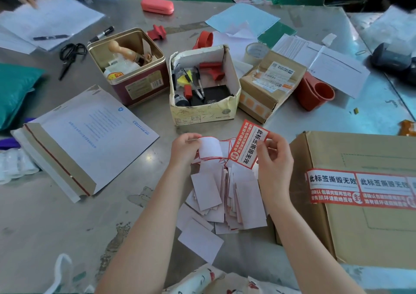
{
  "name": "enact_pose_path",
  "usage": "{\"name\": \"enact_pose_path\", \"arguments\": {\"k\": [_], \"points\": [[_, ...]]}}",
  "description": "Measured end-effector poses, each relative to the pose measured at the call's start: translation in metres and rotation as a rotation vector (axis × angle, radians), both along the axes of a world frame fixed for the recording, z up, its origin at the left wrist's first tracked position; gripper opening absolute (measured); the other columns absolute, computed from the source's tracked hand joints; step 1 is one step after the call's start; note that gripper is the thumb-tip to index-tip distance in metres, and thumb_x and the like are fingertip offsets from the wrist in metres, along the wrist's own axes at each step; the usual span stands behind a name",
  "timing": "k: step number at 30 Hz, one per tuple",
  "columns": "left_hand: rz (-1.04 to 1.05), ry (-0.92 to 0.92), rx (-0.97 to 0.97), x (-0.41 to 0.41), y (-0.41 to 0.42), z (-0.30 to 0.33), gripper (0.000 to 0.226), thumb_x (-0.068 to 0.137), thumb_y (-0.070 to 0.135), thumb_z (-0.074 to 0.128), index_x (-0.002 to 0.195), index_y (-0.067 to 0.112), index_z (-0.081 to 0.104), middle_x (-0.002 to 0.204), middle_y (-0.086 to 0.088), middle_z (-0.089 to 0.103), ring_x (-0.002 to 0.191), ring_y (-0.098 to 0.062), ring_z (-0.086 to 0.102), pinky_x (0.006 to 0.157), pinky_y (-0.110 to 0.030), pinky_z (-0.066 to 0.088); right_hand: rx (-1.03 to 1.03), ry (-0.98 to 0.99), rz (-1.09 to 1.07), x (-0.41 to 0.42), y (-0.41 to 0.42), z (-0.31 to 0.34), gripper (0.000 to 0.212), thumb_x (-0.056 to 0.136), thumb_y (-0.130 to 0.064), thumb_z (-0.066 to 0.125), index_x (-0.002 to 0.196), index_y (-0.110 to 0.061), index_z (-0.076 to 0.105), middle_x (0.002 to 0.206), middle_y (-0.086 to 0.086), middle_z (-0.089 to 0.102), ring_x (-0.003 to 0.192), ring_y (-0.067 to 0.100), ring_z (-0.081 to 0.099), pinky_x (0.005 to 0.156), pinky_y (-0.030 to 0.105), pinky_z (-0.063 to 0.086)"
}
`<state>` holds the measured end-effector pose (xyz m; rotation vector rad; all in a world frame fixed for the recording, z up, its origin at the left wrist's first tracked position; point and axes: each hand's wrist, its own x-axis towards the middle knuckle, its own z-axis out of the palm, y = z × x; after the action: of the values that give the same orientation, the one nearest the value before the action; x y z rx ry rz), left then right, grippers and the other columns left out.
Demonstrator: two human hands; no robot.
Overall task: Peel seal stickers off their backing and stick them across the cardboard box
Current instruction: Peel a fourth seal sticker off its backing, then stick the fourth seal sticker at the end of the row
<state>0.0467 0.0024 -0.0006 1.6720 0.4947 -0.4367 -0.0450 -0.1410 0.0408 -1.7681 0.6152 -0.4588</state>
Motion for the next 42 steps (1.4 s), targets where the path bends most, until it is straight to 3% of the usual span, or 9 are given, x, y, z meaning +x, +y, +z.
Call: {"name": "enact_pose_path", "arguments": {"k": [5, 9, 14, 18, 24, 30, 33, 36, 42], "points": [[-0.055, -0.003, 0.118, 0.006, -0.002, -0.007, 0.026, 0.084, -0.001, 0.044, 0.100, 0.011, 0.061, 0.105, -0.009, 0.061, 0.082, -0.019, 0.057, 0.059, -0.024, 0.046, 0.017, 0.036, 0.053, 0.000, 0.001, 0.001, 0.011, 0.093, -0.018, 0.052, 0.102, -0.022, 0.056, 0.086, -0.008, 0.061, 0.077, -0.001, 0.063, 0.057, 0.011, 0.051], [-0.134, -0.124, 0.204, 0.006, -0.003, -0.004, 0.022, 0.085, 0.004, 0.047, 0.098, 0.014, 0.062, 0.104, -0.006, 0.062, 0.095, -0.019, 0.057, 0.075, -0.027, 0.044, 0.038, 0.049, 0.092, 0.002, 0.004, 0.007, 0.015, 0.093, -0.021, 0.053, 0.091, -0.035, 0.057, 0.084, 0.002, 0.064, 0.079, 0.021, 0.066, 0.064, 0.034, 0.056], [-0.272, -0.382, 0.237, 0.009, -0.009, 0.031, 0.018, 0.091, 0.013, 0.050, 0.101, 0.013, 0.065, 0.096, 0.005, 0.061, 0.089, -0.007, 0.054, 0.075, -0.019, 0.042, 0.014, 0.058, 0.118, 0.004, 0.005, 0.019, 0.015, 0.093, -0.022, 0.052, 0.090, -0.036, 0.058, 0.085, 0.011, 0.065, 0.081, 0.034, 0.064, 0.067, 0.047, 0.054], [-0.461, -0.638, 0.199, 0.003, -0.016, 0.068, 0.016, 0.092, 0.025, 0.053, 0.098, 0.016, 0.066, 0.092, 0.010, 0.064, 0.086, 0.000, 0.057, 0.074, -0.010, 0.043, -0.003, 0.054, 0.144, 0.002, 0.007, 0.028, 0.020, 0.093, -0.024, 0.052, 0.083, -0.041, 0.056, 0.086, 0.016, 0.065, 0.081, 0.036, 0.062, 0.064, 0.046, 0.054], [-0.690, -0.765, 0.232, -0.017, -0.031, 0.104, 0.013, 0.090, 0.027, 0.059, 0.092, 0.018, 0.068, 0.086, 0.012, 0.065, 0.080, 0.005, 0.058, 0.067, -0.003, 0.041, -0.029, 0.006, 0.150, -0.005, 0.004, 0.043, 0.013, 0.091, -0.026, 0.055, 0.083, -0.035, 0.060, 0.085, 0.019, 0.064, 0.080, 0.034, 0.062, 0.070, 0.047, 0.053], [-0.736, -0.834, 0.218, -0.034, -0.052, 0.124, 0.009, 0.089, 0.019, 0.060, 0.082, 0.023, 0.064, 0.073, 0.016, 0.060, 0.064, 0.009, 0.053, 0.061, -0.005, 0.039, -0.067, -0.067, 0.101, -0.019, -0.020, 0.062, 0.012, 0.089, -0.020, 0.058, 0.087, -0.030, 0.063, 0.083, 0.019, 0.065, 0.078, 0.033, 0.063, 0.068, 0.044, 0.053], [-0.749, -0.888, 0.254, -0.041, -0.068, 0.133, 0.007, 0.090, 0.019, 0.057, 0.086, 0.019, 0.063, 0.078, 0.012, 0.060, 0.067, 0.008, 0.053, 0.062, -0.001, 0.037, -0.059, -0.092, 0.059, -0.029, -0.036, 0.069, 0.016, 0.088, -0.017, 0.060, 0.086, -0.034, 0.062, 0.076, 0.008, 0.065, 0.069, 0.016, 0.062, 0.064, 0.032, 0.053], [-0.725, -0.905, 0.224, -0.052, -0.090, 0.139, 0.007, 0.092, 0.018, 0.055, 0.090, 0.017, 0.061, 0.079, 0.012, 0.059, 0.069, 0.005, 0.054, 0.063, -0.001, 0.039, -0.011, -0.113, 0.013, -0.042, -0.060, 0.075, 0.013, 0.086, -0.017, 0.063, 0.098, -0.020, 0.065, 0.073, -0.006, 0.059, 0.063, -0.002, 0.055, 0.063, 0.020, 0.049], [-0.624, -0.974, 0.156, -0.079, -0.143, 0.145, 0.008, 0.093, 0.014, 0.054, 0.088, 0.013, 0.059, 0.082, 0.003, 0.060, 0.077, -0.012, 0.057, 0.071, -0.020, 0.046, 0.074, -0.139, -0.013, -0.070, -0.107, 0.087, 0.010, 0.086, -0.018, 0.063, 0.096, -0.021, 0.064, 0.085, 0.000, 0.069, 0.077, 0.014, 0.067, 0.065, 0.029, 0.057]]}}
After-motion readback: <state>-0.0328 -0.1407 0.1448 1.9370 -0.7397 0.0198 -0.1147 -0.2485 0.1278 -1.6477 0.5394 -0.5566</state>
